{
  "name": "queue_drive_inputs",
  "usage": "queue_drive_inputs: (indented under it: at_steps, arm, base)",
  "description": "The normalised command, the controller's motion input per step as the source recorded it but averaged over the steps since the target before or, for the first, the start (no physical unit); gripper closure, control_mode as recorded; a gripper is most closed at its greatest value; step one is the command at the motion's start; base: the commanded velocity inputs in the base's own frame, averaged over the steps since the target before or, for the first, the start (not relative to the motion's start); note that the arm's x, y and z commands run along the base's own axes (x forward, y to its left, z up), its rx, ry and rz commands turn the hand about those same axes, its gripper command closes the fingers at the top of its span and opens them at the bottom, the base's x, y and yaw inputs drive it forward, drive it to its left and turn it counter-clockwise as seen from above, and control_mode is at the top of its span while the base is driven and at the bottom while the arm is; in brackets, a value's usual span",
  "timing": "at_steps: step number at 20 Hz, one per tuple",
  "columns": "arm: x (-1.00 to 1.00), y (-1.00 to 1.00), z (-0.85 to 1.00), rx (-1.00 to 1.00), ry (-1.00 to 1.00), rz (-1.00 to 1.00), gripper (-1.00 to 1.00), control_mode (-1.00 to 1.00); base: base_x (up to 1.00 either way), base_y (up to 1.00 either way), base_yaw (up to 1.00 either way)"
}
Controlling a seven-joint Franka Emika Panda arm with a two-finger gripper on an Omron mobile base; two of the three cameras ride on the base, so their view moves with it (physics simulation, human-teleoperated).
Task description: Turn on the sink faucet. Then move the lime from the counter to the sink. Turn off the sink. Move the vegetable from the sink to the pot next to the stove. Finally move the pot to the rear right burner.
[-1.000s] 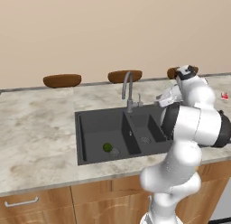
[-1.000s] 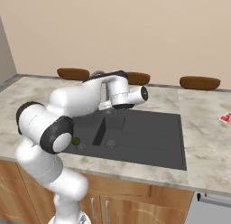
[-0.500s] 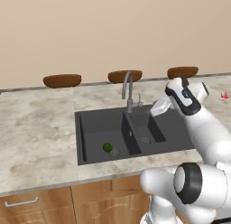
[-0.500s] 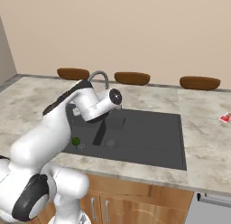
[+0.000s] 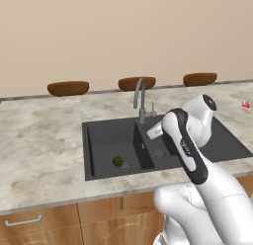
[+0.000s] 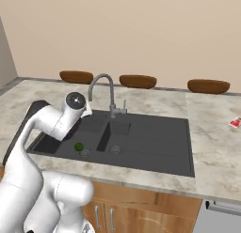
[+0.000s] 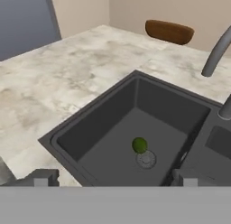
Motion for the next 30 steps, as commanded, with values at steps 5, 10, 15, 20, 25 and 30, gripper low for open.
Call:
queue_drive_inputs:
  at_steps: [5,10,15,20,25,30]
  arm:
    - [-0.37,0.61,0.17,-0.13,0.15,-0.14,-1.0,-1.0]
    - [-0.1,0.51,0.01,-0.13,0.14,-0.18,-1.0,-1.0]
    - [0.0,0.11,-0.13,-0.08,0.04,-0.14,-1.0,-1.0]
    - [0.16,0.0,-0.18,-0.02,0.03,-0.09,-1.0,-1.0]
    - [0.33,0.0,-0.26,-0.01,0.06,-0.07,-1.0,-1.0]
    - [0.19,0.0,-0.25,-0.01,0.09,-0.03,-1.0,-1.0]
  base:
    - [0.0,0.0,0.0]
    - [0.0,0.0,0.0]
    - [0.0,0.0,0.0]
    - [0.0,0.0,0.0]
    - [0.0,0.0,0.0]
    - [0.0,0.0,0.0]
